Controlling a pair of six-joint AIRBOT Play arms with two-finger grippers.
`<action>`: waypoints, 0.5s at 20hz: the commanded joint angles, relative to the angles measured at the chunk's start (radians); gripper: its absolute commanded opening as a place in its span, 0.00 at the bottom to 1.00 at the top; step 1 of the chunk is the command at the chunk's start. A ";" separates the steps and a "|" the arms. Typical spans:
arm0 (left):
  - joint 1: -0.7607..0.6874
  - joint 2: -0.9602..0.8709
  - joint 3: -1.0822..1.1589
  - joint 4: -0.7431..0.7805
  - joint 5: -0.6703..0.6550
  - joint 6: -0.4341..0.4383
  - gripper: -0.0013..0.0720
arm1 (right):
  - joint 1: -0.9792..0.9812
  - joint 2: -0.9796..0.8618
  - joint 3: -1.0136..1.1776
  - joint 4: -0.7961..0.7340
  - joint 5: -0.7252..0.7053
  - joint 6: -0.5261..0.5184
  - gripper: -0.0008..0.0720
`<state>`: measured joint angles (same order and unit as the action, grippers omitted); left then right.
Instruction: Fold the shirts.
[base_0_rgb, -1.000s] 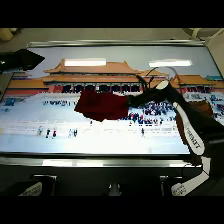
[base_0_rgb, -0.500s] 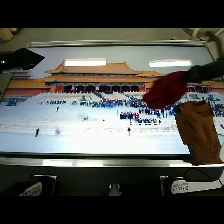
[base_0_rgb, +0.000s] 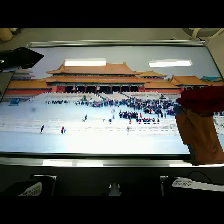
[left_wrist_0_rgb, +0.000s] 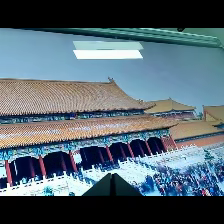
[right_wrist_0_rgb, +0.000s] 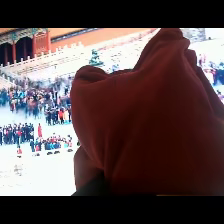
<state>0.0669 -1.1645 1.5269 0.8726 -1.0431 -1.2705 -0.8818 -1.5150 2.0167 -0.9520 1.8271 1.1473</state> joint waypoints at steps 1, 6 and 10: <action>0.000 0.000 -0.002 0.000 0.010 0.015 0.05 | -0.048 0.032 -0.068 -0.100 0.023 0.038 0.04; -0.001 -0.002 -0.003 0.000 0.013 0.015 0.05 | -0.049 0.215 -0.531 -0.441 0.025 -0.048 0.04; -0.019 -0.002 -0.003 0.000 0.015 0.019 0.05 | -0.051 0.283 -0.831 -0.616 -0.046 -0.048 0.04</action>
<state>0.0578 -1.1656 1.5242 0.8726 -1.0306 -1.2556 -0.9298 -1.2846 1.3823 -1.4063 1.8339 1.1137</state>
